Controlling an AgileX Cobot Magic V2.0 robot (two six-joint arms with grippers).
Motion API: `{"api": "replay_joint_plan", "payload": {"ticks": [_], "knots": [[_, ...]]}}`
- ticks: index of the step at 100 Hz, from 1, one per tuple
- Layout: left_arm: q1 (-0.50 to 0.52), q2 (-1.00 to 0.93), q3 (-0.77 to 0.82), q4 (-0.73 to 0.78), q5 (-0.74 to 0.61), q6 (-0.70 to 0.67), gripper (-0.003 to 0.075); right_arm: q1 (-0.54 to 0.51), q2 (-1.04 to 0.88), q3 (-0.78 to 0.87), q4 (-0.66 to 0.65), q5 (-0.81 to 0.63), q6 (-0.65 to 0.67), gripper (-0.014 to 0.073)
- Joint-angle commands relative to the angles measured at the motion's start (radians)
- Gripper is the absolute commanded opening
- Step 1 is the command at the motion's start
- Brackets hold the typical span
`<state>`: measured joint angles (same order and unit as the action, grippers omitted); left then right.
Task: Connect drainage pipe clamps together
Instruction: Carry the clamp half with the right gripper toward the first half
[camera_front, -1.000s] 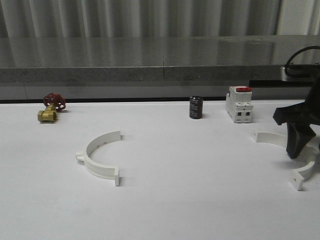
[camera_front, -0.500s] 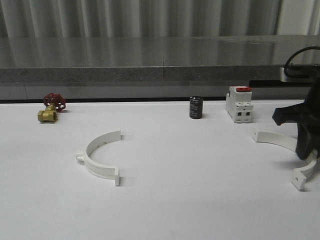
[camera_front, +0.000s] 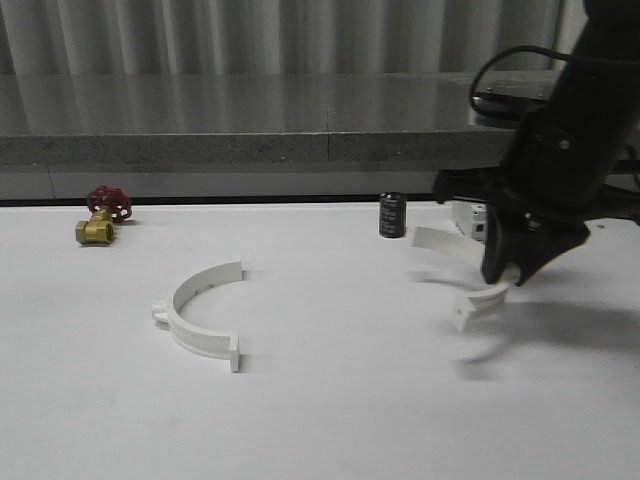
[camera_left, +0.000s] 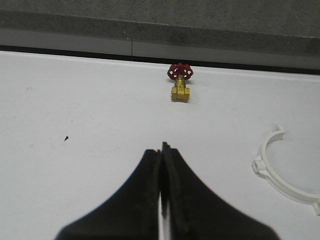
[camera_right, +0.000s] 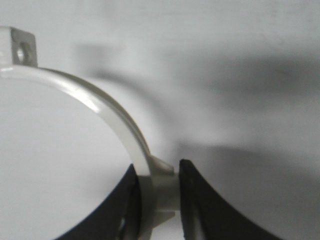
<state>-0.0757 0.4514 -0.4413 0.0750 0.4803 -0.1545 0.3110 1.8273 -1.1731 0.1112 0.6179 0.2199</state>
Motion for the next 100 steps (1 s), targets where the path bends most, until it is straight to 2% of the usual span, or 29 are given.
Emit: {"api": "replay_joint_plan", "payload": {"ticks": [1, 18, 39, 61, 100], "knots": [[0.003, 0.003, -0.029, -0.004, -0.076, -0.001, -0.0021, 0.054, -0.047, -0.056, -0.084, -0.006, 0.128, 0.0027], [0.003, 0.003, -0.029, -0.004, -0.076, -0.001, -0.0021, 0.151, 0.04, -0.178, -0.254, 0.105, 0.335, 0.0027], [0.003, 0.003, -0.029, -0.004, -0.076, -0.001, -0.0021, 0.24, 0.134, -0.3, -0.28, 0.13, 0.431, 0.0027], [0.003, 0.003, -0.029, -0.004, -0.076, -0.001, -0.0021, 0.306, 0.205, -0.393, -0.28, 0.135, 0.454, 0.0027], [0.003, 0.003, -0.029, -0.004, -0.076, -0.001, -0.0021, 0.343, 0.283, -0.49, -0.28, 0.167, 0.477, 0.0027]]}}
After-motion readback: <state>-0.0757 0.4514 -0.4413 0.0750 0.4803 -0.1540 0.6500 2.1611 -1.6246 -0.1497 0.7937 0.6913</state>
